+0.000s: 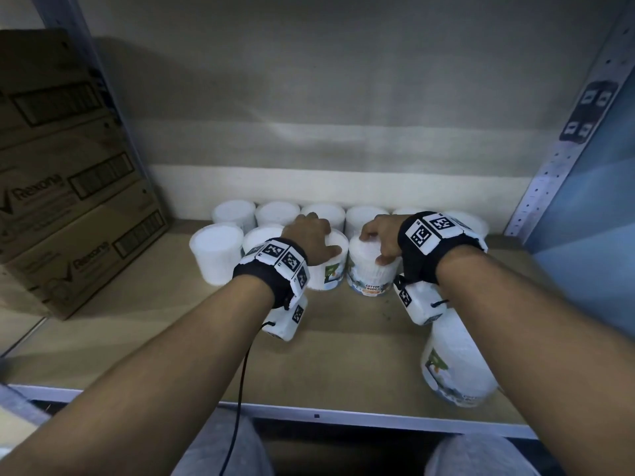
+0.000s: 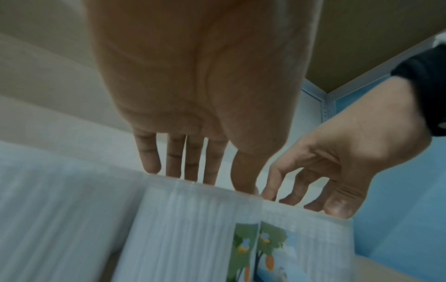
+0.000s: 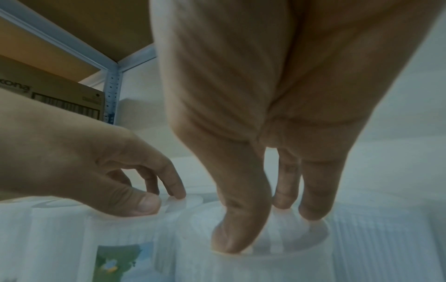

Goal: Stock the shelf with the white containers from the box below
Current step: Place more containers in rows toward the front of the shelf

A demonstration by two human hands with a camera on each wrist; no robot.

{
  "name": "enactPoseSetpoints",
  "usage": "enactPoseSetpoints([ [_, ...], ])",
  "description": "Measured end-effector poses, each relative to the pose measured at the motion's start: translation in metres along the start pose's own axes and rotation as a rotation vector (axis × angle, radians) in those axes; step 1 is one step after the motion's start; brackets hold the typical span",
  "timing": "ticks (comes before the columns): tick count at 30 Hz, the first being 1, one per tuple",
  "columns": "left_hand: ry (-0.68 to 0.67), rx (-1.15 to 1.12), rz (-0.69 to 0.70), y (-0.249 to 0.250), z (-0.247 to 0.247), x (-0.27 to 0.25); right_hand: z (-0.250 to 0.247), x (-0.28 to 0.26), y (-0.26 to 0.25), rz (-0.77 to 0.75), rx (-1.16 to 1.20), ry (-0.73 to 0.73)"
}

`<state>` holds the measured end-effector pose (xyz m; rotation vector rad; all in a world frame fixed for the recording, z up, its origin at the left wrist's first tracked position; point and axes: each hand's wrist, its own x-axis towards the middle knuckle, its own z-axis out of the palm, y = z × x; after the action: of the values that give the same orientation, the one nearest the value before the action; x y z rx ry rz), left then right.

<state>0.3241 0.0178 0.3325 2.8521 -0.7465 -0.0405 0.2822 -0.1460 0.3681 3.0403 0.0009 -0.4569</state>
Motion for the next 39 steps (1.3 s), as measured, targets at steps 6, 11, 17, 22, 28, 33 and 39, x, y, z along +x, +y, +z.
enactPoseSetpoints([
  [6, -0.092, -0.04, 0.054, -0.003, -0.005, -0.001, 0.001, 0.002, 0.0, 0.004, 0.004, 0.003],
  [11, -0.177, -0.115, 0.134, -0.006, -0.008, -0.002, 0.002, 0.003, 0.001, 0.001, 0.022, 0.005],
  [17, 0.016, -0.13, 0.03, -0.001, -0.004, 0.001, 0.005, 0.005, 0.002, 0.005, 0.057, 0.012],
  [22, 0.011, -0.011, -0.035, 0.002, 0.0, -0.001, 0.006, 0.007, 0.002, 0.009, 0.066, 0.014],
  [28, -0.047, -0.024, -0.001, 0.001, -0.004, 0.0, 0.008, 0.009, 0.003, 0.017, 0.044, 0.016],
  [33, -0.146, -0.106, 0.085, -0.005, -0.01, -0.003, 0.01, 0.011, 0.003, 0.017, 0.027, 0.03],
  [39, -0.087, -0.155, 0.073, -0.004, -0.01, -0.006, 0.01, 0.013, 0.003, 0.014, 0.027, 0.023],
])
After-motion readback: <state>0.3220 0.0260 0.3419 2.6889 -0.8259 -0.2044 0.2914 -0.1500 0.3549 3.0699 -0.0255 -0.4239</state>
